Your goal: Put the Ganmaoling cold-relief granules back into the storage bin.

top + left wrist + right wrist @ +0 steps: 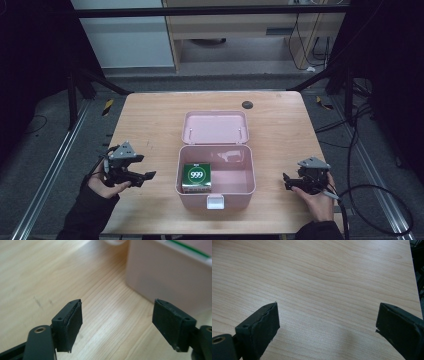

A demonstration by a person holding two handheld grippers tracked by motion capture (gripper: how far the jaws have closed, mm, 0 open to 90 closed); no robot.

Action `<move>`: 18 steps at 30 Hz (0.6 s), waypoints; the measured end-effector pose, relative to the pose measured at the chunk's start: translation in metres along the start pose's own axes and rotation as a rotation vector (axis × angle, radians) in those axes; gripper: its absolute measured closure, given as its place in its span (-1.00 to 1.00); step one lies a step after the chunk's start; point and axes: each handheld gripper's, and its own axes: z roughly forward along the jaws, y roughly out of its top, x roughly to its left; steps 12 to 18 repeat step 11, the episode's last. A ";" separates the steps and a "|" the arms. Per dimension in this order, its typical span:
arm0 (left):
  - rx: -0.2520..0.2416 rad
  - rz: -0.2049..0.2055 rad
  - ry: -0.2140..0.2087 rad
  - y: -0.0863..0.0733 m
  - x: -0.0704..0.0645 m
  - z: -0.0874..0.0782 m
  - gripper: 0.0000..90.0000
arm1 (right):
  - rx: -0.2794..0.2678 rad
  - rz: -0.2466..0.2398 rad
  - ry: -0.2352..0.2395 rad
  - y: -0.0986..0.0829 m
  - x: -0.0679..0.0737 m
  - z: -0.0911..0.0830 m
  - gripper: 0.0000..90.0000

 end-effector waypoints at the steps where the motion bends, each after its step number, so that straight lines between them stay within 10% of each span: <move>1: -0.014 -0.042 0.019 -0.012 0.003 0.008 -0.50 | 0.005 0.001 0.002 0.000 0.000 0.000 -0.89; 8: -0.017 -0.176 0.125 -0.043 0.011 0.028 -0.53 | 0.010 0.004 0.001 0.000 0.000 0.000 -0.89; 18: 0.005 -0.184 0.158 -0.050 0.011 0.032 -0.56 | 0.006 0.008 0.006 0.000 0.000 0.000 -0.89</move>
